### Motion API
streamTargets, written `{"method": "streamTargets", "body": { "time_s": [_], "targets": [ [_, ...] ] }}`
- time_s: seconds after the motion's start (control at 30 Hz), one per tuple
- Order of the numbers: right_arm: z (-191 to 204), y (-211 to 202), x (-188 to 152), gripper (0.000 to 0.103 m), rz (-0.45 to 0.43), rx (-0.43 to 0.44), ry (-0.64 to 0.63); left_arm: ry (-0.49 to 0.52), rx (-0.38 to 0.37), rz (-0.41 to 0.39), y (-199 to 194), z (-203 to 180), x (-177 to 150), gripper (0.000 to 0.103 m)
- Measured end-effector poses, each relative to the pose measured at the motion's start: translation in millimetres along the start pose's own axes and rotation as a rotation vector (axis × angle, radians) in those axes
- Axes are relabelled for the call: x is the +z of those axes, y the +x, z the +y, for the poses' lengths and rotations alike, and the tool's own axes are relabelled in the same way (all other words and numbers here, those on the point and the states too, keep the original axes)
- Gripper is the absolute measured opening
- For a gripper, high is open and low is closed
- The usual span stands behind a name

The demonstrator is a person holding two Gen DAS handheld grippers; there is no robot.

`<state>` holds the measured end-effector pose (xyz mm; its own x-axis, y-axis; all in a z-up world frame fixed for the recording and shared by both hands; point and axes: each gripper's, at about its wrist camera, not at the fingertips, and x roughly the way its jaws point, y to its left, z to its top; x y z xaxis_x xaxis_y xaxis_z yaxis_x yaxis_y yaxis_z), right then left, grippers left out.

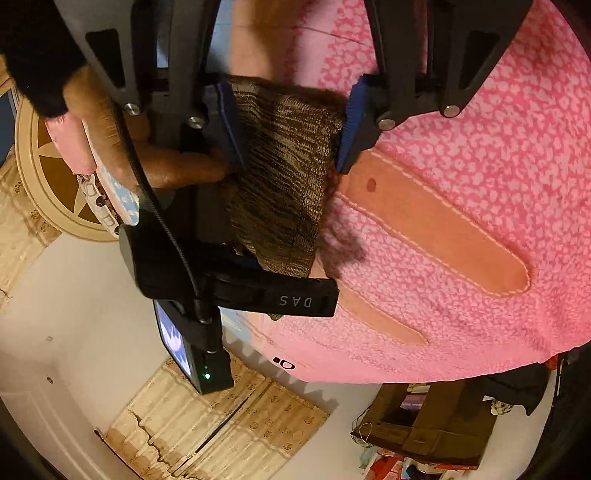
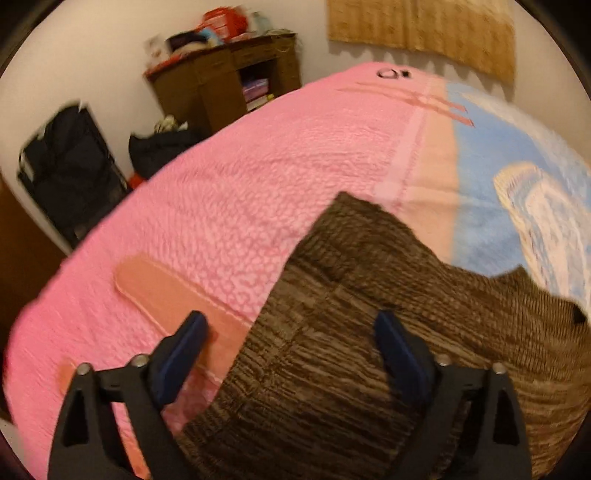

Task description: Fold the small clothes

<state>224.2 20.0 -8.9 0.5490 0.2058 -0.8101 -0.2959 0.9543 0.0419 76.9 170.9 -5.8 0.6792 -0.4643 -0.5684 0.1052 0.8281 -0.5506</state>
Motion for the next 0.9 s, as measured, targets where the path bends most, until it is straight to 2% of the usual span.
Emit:
{"method": "streamTargets", "body": {
  "time_s": [0.07, 0.13, 0.2, 0.27, 0.3, 0.47, 0.6, 0.77, 0.9],
  "targets": [
    [1, 0, 0, 0.094, 0.013, -0.019, -0.019, -0.004, 0.012, 0.001, 0, 0, 0, 0.039],
    [-6, -2, 0, 0.081, 0.017, -0.027, -0.001, -0.011, 0.003, 0.012, 2, 2, -1, 0.029],
    [-18, -7, -1, 0.052, 0.022, -0.048, 0.021, -0.04, -0.014, 0.03, 5, 5, 0, 0.02],
    [-28, -10, -1, 0.035, 0.026, -0.042, 0.051, -0.045, -0.022, 0.039, 7, 2, 0, 0.017],
    [-34, -12, -1, 0.03, 0.027, -0.019, 0.078, -0.032, -0.024, 0.044, 8, -1, 1, 0.016],
    [-41, -26, -2, 0.018, -0.009, 0.036, 0.128, 0.027, -0.03, 0.041, 10, -16, 5, 0.013],
    [-59, -54, -3, 0.017, -0.072, 0.099, 0.19, 0.085, -0.051, 0.018, 8, -37, 11, 0.013],
    [-94, -94, -7, 0.016, -0.127, 0.128, 0.217, 0.228, -0.109, -0.009, 1, -88, 12, 0.013],
    [-134, -122, -16, 0.016, -0.154, 0.151, 0.264, 0.325, -0.196, 0.013, 5, -137, 5, 0.013]
  ]
}}
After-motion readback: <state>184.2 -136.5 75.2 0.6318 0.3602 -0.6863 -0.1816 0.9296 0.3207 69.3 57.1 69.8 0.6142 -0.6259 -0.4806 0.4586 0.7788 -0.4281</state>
